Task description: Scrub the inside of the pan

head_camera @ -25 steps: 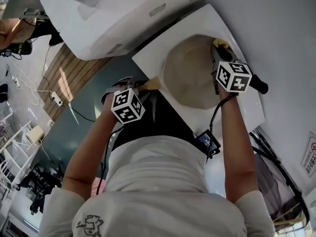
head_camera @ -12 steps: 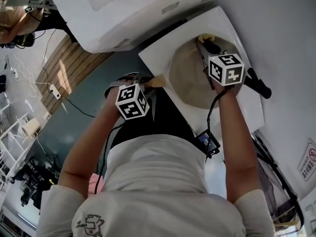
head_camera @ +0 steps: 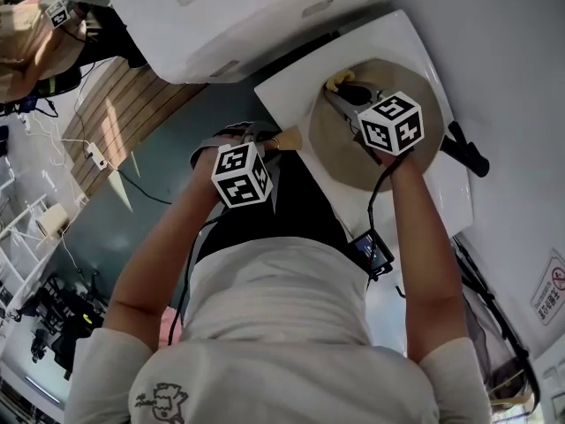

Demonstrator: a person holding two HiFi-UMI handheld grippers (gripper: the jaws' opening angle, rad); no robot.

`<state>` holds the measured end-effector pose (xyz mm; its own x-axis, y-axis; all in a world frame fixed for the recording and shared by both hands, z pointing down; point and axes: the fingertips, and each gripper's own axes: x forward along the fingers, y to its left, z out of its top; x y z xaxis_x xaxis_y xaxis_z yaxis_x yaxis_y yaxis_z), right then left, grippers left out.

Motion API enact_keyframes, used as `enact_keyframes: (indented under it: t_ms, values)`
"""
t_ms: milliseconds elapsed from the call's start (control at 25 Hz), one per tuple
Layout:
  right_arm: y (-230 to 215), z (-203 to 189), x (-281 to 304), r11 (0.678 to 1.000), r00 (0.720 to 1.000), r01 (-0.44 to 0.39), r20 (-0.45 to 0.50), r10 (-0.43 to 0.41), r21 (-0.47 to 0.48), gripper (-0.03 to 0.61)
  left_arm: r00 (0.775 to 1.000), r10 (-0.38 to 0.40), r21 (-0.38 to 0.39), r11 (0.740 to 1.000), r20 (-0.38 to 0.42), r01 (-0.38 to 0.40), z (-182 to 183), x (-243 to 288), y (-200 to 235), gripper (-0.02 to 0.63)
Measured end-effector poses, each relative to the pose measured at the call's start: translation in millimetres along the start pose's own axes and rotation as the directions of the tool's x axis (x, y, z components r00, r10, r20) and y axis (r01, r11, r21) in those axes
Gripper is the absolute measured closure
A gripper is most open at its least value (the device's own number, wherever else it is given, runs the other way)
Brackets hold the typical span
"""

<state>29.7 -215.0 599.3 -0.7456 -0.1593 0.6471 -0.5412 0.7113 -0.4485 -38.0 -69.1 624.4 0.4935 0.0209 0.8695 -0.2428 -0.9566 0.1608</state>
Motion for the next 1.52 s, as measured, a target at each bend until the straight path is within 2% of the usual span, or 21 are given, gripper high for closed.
enact_keyframes:
  t_ms: [200, 360, 560, 840, 960, 1120, 1400, 1520]
  values:
    - [16.6, -6.8, 3.7, 0.995, 0.997, -0.083, -0.005, 0.083, 0.063, 0.543, 1.0, 0.004, 0.0, 1.0, -0.001, -0.004, -0.7, -1.4, -0.3, 0.456]
    - [38.3, -23.6, 7.3, 0.978, 0.98, -0.182, -0.063, 0.189, 0.107, 0.543, 1.0, 0.004, -0.005, 1.0, 0.002, -0.004, -1.1, -1.2, -1.1, 0.456]
    - [63.4, -56.4, 9.0, 0.937, 0.932, -0.288, -0.165, 0.321, 0.197, 0.546, 1.0, 0.001, -0.007, 1.0, 0.01, -0.001, -0.4, -0.2, -3.1, 0.456]
    - [84.3, -81.3, 2.1, 0.863, 0.854, -0.365, -0.243, 0.46, 0.35, 0.548, 1.0, 0.002, -0.008, 1.0, 0.011, -0.002, -0.3, 0.4, -5.4, 0.456]
    - [90.1, -96.9, -5.8, 0.822, 0.804, -0.369, -0.294, 0.516, 0.433, 0.548, 1.0, 0.005, -0.006, 1.0, 0.009, -0.005, 1.0, 1.6, -5.6, 0.456]
    - [94.7, -130.8, -20.3, 0.788, 0.725, -0.311, -0.403, 0.558, 0.531, 0.548, 1.0, 0.008, -0.004, 1.0, -0.001, -0.008, 2.1, 3.4, -4.6, 0.457]
    - [100.0, -176.7, -51.0, 0.788, 0.548, -0.195, -0.602, 0.581, 0.583, 0.551, 1.0, 0.003, -0.03, 1.0, 0.022, -0.002, 4.4, 3.5, -7.8, 0.459]
    - [98.0, -193.5, -68.4, 0.817, 0.447, -0.147, -0.699, 0.558, 0.558, 0.549, 1.0, 0.001, -0.031, 1.0, 0.022, 0.0, 4.6, 3.9, -9.2, 0.459]
